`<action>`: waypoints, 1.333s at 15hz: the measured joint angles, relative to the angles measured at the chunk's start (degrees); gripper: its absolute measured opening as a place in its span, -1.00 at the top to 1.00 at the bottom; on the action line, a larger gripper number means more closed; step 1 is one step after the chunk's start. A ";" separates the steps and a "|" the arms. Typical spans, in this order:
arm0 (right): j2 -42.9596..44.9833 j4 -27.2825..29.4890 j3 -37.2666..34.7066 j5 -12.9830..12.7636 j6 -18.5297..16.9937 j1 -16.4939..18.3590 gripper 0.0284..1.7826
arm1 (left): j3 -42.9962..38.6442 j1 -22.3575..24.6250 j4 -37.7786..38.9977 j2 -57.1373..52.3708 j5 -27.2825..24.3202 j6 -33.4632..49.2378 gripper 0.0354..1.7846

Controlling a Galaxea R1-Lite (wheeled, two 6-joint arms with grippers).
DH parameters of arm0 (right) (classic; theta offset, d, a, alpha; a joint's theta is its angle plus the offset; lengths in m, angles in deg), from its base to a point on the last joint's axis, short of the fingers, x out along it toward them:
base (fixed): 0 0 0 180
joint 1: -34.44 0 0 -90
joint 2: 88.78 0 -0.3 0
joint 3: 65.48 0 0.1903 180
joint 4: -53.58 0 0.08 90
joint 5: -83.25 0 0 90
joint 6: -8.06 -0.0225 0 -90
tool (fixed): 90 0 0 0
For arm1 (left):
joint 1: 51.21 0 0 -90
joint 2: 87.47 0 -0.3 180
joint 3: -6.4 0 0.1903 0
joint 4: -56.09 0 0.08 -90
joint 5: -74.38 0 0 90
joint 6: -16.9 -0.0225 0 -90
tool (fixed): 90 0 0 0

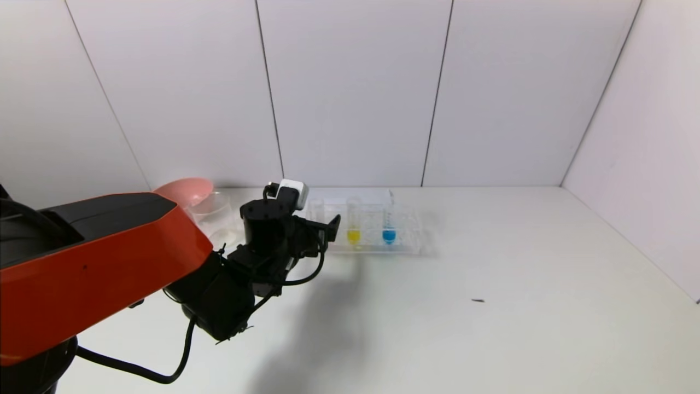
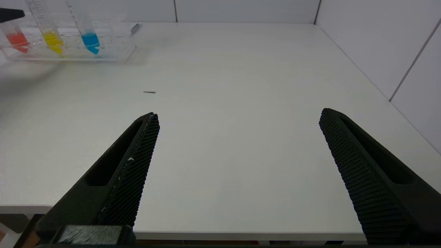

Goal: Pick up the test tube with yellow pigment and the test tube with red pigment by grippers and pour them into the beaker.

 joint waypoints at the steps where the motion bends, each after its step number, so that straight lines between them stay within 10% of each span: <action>1: 0.00 0.00 0.00 0.00 0.00 0.00 -0.91 | 0.21 0.06 -0.32 0.07 0.00 -0.09 -0.68; 8: 0.00 0.00 0.00 0.00 0.00 0.00 -0.91 | 0.95 0.11 -0.49 0.52 -0.05 -0.52 0.52; 20: 0.00 0.00 0.00 0.00 0.02 0.00 -0.91 | 1.41 0.06 -2.00 -1.33 -0.24 -0.80 0.54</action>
